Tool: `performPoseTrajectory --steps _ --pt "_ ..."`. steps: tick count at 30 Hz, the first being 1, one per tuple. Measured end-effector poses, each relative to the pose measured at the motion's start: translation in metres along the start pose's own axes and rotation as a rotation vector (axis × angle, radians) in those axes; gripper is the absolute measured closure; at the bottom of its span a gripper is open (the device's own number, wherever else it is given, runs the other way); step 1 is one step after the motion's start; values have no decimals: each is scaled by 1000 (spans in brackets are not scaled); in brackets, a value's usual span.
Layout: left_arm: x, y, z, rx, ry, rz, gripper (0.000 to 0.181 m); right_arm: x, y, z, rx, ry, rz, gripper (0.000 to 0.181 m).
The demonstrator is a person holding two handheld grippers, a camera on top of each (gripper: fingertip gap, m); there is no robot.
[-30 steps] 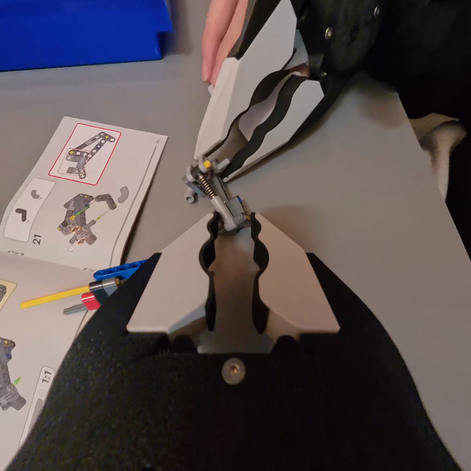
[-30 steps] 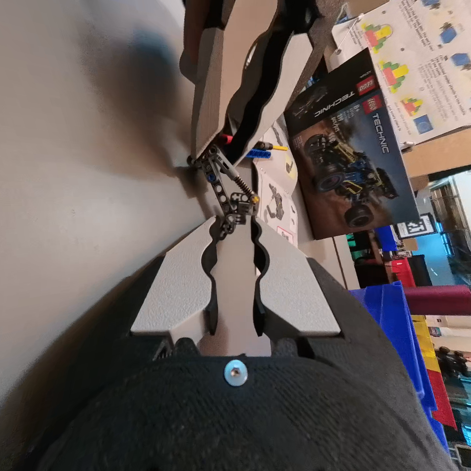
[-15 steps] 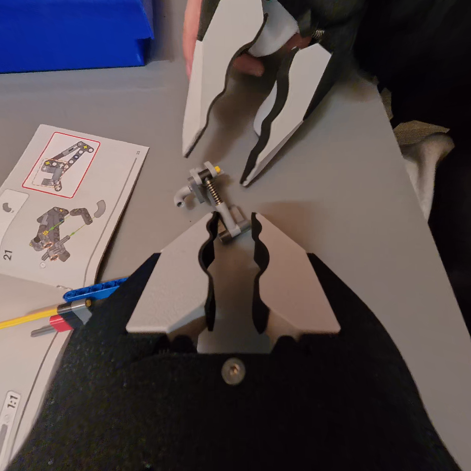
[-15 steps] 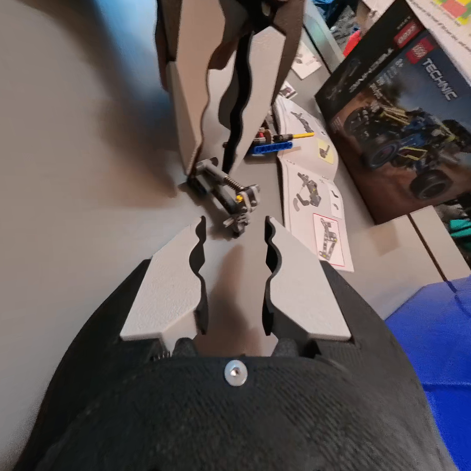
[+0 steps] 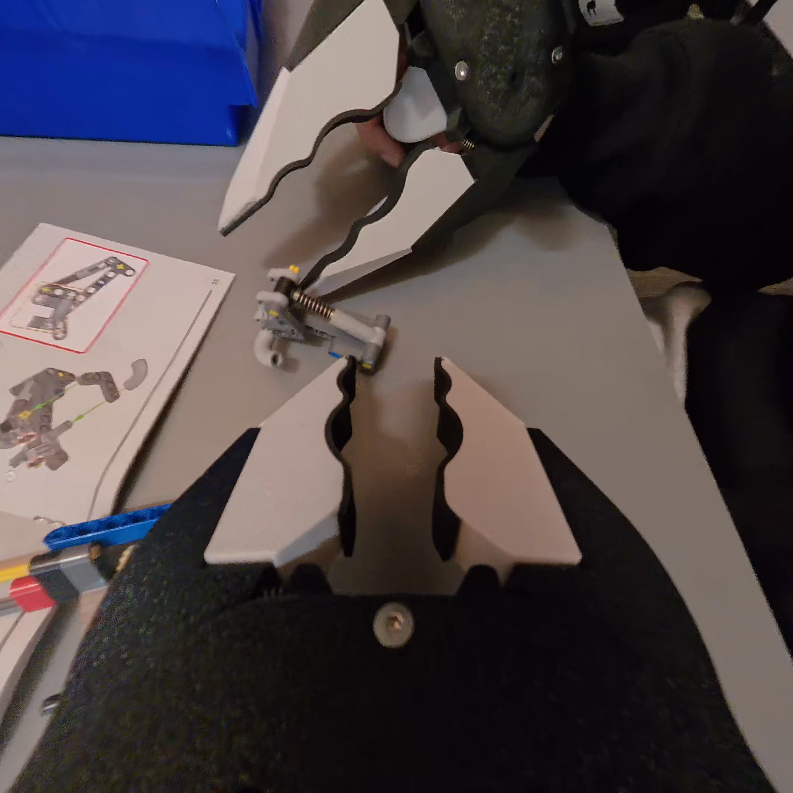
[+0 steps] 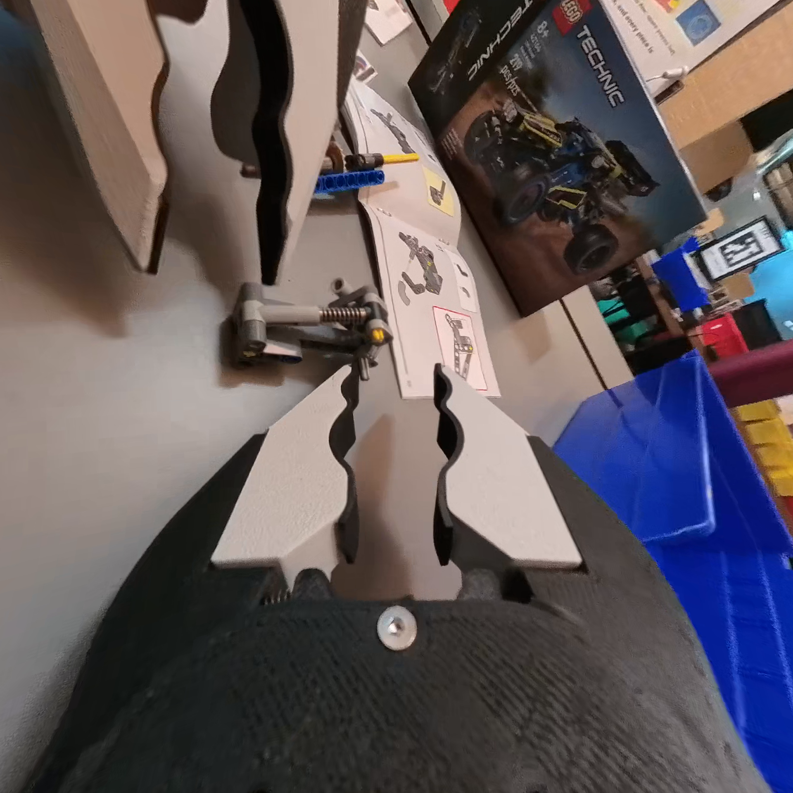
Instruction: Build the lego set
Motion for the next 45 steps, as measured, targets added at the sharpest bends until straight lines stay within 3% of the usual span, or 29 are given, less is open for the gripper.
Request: performPoseTrajectory --steps 1,5,9,14,17,26,45 --pt "-1 0 1 5 -9 -28 147 0 1 1 -23 -5 35 148" --pt "-9 4 4 67 -38 -101 147 1 8 1 -78 -25 161 153" --pt "-9 4 11 310 -132 -295 155 1 10 0 -95 -40 196 152" --pt "-21 1 0 562 -47 -566 157 -4 7 0 -116 -23 189 153" --pt "-25 -1 -6 643 -34 -708 169 -8 3 0 -129 -1 170 154" --pt "-27 4 -9 679 -6 -752 181 -12 0 -2 -149 28 160 156" --pt "-29 4 -11 690 -1 -788 181 -14 -2 -1 -182 54 162 154"
Point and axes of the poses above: each gripper's, where its closed fingertips meet, z back along the fingers, x out of its top, y = z × x across the jaws, the point moved 9 cm from there along z, back along the fingers, and after that the axes turned 5 degrees about z, right-handed, at the moved point
